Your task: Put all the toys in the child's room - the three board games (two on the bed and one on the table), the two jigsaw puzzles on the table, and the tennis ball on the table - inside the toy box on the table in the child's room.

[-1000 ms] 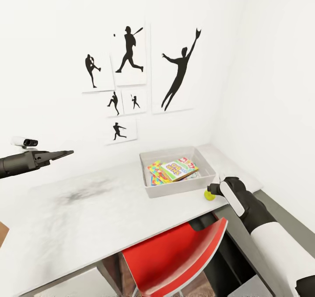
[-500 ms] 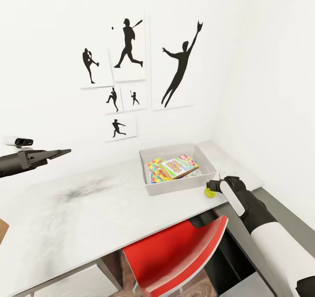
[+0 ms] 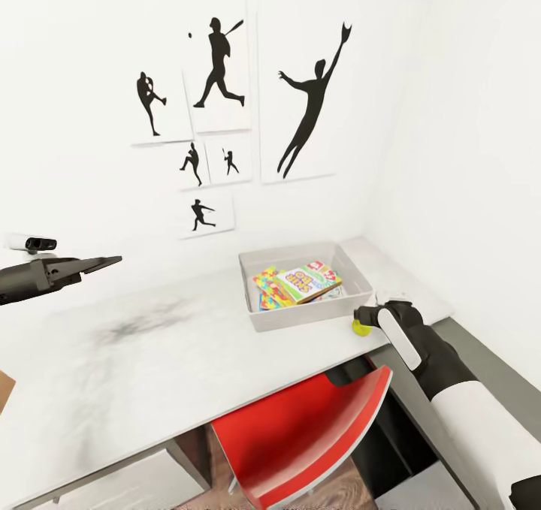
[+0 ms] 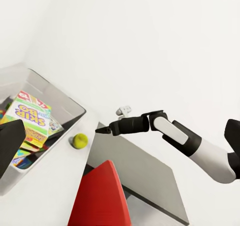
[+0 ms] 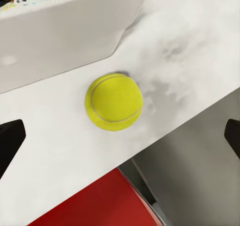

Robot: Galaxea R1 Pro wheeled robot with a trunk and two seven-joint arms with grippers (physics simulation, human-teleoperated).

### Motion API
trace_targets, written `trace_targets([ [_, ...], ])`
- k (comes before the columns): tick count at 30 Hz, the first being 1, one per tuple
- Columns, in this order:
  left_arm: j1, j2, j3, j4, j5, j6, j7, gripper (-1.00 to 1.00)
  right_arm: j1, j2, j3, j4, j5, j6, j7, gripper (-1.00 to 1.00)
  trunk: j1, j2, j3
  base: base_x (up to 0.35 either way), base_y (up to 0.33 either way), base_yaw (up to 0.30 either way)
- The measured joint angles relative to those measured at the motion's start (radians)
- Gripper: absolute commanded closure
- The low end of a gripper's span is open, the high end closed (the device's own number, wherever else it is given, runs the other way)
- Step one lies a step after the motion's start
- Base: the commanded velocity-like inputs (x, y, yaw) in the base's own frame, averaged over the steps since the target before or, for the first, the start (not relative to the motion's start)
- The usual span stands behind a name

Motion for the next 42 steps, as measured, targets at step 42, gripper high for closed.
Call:
trace_targets([
  [42, 0.001, 0.0, -0.001, 0.0, -0.001, -0.012, 0.0, -1.0, 0.0, -0.031, 0.0, -0.001, 0.001, -0.045, 0.002, -1.0, 0.0, 0.0, -0.069, 0.0, 0.0, 0.0],
])
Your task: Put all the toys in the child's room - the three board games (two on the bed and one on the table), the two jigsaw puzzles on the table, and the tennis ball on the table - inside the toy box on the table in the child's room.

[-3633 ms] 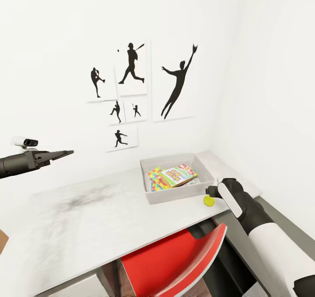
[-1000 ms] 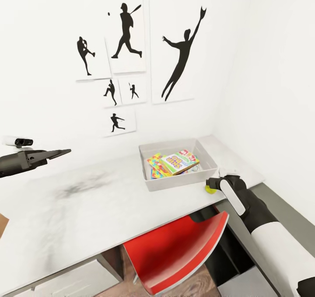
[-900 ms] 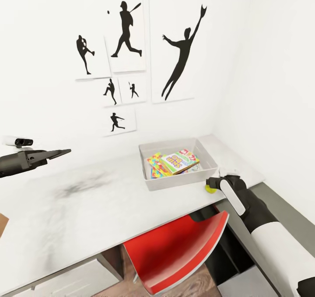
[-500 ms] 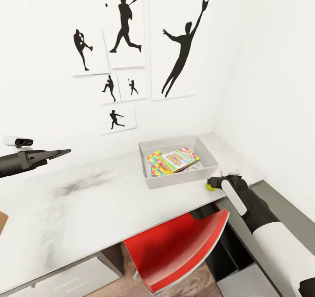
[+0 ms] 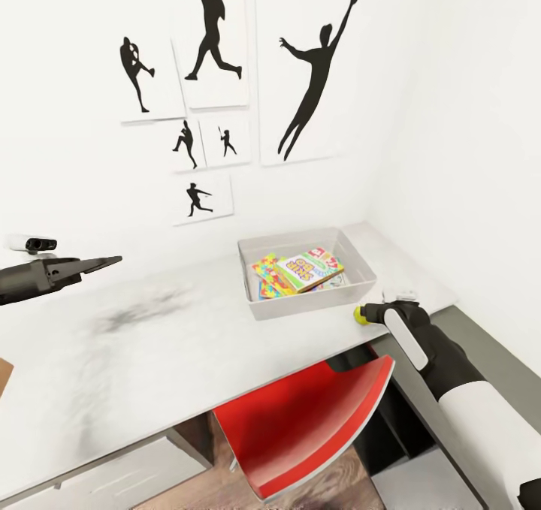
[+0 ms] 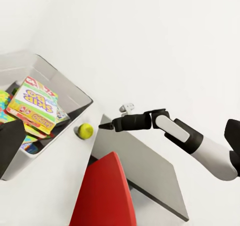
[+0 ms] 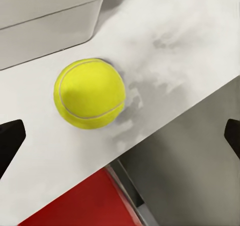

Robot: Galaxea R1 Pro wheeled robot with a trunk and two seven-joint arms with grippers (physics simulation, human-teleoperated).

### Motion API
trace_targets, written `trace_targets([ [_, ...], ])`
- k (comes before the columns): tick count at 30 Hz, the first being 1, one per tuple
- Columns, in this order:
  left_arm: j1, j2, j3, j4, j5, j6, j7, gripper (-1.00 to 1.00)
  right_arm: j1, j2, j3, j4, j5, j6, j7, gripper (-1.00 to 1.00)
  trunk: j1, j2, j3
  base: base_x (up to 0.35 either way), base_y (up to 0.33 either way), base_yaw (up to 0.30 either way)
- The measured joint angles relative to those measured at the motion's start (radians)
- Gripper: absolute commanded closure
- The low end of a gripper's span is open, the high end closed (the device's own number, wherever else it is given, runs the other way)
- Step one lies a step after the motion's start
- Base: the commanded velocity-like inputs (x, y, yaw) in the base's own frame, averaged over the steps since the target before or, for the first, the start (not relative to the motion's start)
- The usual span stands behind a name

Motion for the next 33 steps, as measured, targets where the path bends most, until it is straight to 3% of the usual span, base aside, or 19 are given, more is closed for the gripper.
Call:
trace_targets([
  [21, 0.004, 0.0, 0.001, 0.0, 0.0, -0.001, 0.0, -1.0, 0.0, -0.013, -0.002, 0.0, 0.0, -0.037, 0.066, -1.0, 0.0, 0.0, -0.034, 0.0, 0.0, 0.0],
  [33, 0.004, 0.0, 0.002, 0.0, 0.0, -0.001, 0.0, -1.0, 0.0, -0.036, -0.005, -0.001, -0.001, -0.054, 0.07, -1.0, 0.0, 0.0, -0.054, 0.0, 0.0, 0.0],
])
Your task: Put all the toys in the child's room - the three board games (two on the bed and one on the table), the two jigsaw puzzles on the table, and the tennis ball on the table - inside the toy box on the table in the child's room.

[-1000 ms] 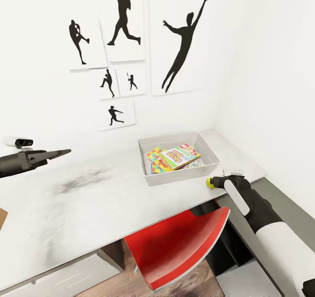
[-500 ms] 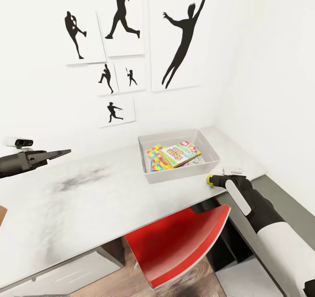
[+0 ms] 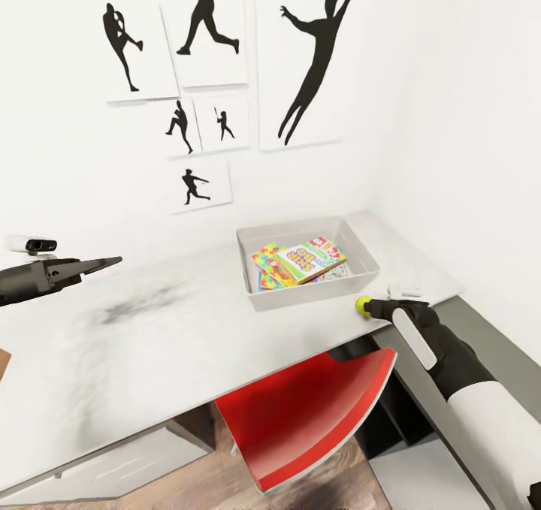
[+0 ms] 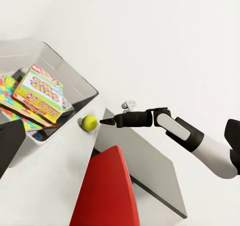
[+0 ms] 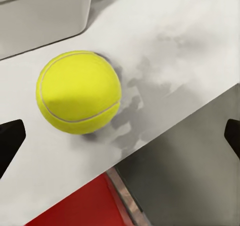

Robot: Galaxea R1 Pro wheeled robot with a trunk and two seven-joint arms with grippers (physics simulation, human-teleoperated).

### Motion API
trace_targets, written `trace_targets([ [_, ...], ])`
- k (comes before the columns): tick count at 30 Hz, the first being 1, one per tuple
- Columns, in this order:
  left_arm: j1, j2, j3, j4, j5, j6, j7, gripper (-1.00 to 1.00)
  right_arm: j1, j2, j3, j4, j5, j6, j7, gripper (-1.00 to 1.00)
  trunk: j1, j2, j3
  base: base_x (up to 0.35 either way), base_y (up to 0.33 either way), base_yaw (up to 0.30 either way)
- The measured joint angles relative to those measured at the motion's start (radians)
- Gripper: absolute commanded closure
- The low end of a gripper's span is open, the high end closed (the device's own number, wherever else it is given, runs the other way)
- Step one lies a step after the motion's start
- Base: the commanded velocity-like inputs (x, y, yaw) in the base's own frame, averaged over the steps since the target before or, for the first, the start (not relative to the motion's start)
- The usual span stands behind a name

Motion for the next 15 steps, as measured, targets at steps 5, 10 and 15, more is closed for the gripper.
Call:
trace_targets([
  [5, 0.0, 0.0, 0.0, 0.0, 0.0, 0.0, 0.0, -1.0, -0.001, -0.002, -0.001, -0.001, 0.0, -0.001, 0.0, -1.0, 0.0, 0.0, -0.008, 0.0, 0.0, 0.0],
  [10, 0.0, 0.0, 0.0, 0.0, 0.0, 0.0, 0.0, -1.0, -0.001, -0.001, -0.002, -0.001, 0.0, -0.002, 0.0, -1.0, 0.0, 0.0, -0.016, 0.0, 0.0, 0.0],
  [15, 0.0, 0.0, 0.0, 0.0, 0.0, 0.0, 0.0, -1.0, -0.001, -0.001, -0.003, -0.019, 0.0, -0.001, 0.0, -1.0, 0.0, 0.0, -0.025, 0.0, 0.0, 0.0],
])
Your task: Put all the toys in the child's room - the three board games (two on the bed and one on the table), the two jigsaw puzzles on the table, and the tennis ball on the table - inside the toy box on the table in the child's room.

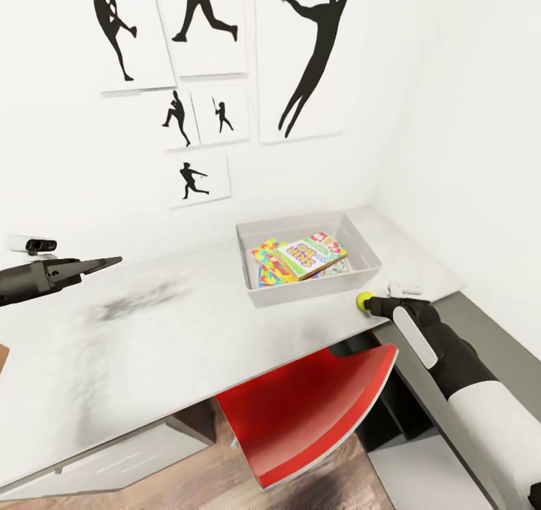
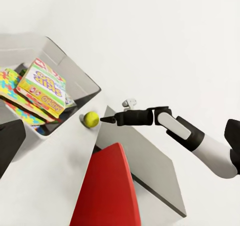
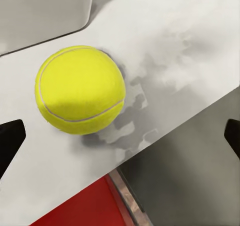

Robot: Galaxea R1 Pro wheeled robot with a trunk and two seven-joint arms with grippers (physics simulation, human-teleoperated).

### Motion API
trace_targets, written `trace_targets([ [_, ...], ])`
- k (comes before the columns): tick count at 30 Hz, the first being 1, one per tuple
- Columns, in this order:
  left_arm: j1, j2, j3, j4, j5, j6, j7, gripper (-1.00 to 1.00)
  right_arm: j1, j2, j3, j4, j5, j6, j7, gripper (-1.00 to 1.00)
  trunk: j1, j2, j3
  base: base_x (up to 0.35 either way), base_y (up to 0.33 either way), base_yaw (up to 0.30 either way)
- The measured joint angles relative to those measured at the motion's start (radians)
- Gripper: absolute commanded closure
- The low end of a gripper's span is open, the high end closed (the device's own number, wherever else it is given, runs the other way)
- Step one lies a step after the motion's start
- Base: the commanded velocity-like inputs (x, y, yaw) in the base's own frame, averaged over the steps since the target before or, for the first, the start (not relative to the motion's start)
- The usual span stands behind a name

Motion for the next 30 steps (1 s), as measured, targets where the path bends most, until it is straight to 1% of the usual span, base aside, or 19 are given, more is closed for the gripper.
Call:
trace_targets([
  [10, 0.0, 0.0, 0.0, 0.0, 0.0, 0.0, 0.0, -1.0, 0.0, 0.0, 0.0, -0.009, 0.0, 0.0, 0.0, -1.0, 0.0, 0.0, -0.013, 0.0, 0.0, 0.0],
  [30, 0.0, 0.0, 0.0, 0.0, 0.0, 0.0, 0.0, -1.0, 0.001, 0.003, 0.0, -0.009, 0.0, 0.0, 0.0, -1.0, 0.0, 0.0, -0.015, 0.0, 0.003, 0.0],
])
